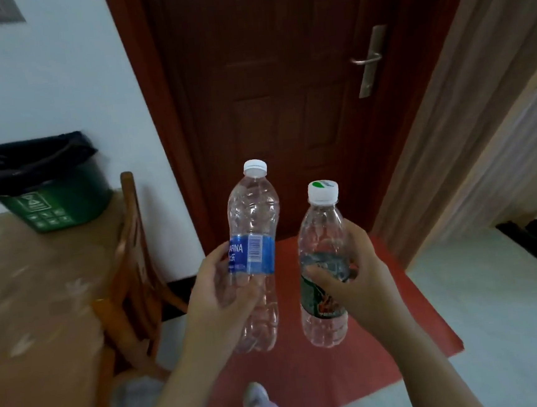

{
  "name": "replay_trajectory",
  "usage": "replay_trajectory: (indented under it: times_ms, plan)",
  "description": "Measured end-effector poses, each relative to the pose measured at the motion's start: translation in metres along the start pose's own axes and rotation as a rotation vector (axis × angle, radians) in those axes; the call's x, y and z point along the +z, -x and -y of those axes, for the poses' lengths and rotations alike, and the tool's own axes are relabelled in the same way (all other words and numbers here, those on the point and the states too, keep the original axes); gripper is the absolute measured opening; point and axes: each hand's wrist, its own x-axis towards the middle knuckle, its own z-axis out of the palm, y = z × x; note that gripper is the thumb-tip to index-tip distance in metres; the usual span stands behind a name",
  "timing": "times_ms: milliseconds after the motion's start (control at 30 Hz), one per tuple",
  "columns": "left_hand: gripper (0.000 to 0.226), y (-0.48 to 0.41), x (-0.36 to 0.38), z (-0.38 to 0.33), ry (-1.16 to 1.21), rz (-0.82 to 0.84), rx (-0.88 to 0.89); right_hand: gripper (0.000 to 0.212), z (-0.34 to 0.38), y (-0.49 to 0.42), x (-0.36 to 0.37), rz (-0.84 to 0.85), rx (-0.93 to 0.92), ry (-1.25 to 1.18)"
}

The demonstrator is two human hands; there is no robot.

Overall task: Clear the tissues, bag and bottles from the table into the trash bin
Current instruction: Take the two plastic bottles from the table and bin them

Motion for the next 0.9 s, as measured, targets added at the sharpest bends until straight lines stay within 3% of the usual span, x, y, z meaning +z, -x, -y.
replay_trajectory:
  times_ms: [267, 433, 667, 900]
  plan:
    - [0.053, -0.124, -0.045, 0.017, 0.045, -0.157, 0.039, 0.071, 0.009, -0.148, 0.072, 0.155, -0.097, 0.011]
    - [0.051, -0.198, -0.103, 0.016, 0.053, -0.344, 0.079, 0.072, 0.045, -0.244, 0.147, 0.293, -0.194, -0.005]
    - [0.046, -0.266, -0.17, 0.034, 0.022, -0.657, 0.056, 0.075, 0.054, -0.32, 0.234, 0.515, -0.264, 0.016]
    - [0.051, -0.316, -0.201, 0.045, 0.0, -0.812, 0.041, 0.075, 0.071, -0.402, 0.29, 0.636, -0.348, -0.049]
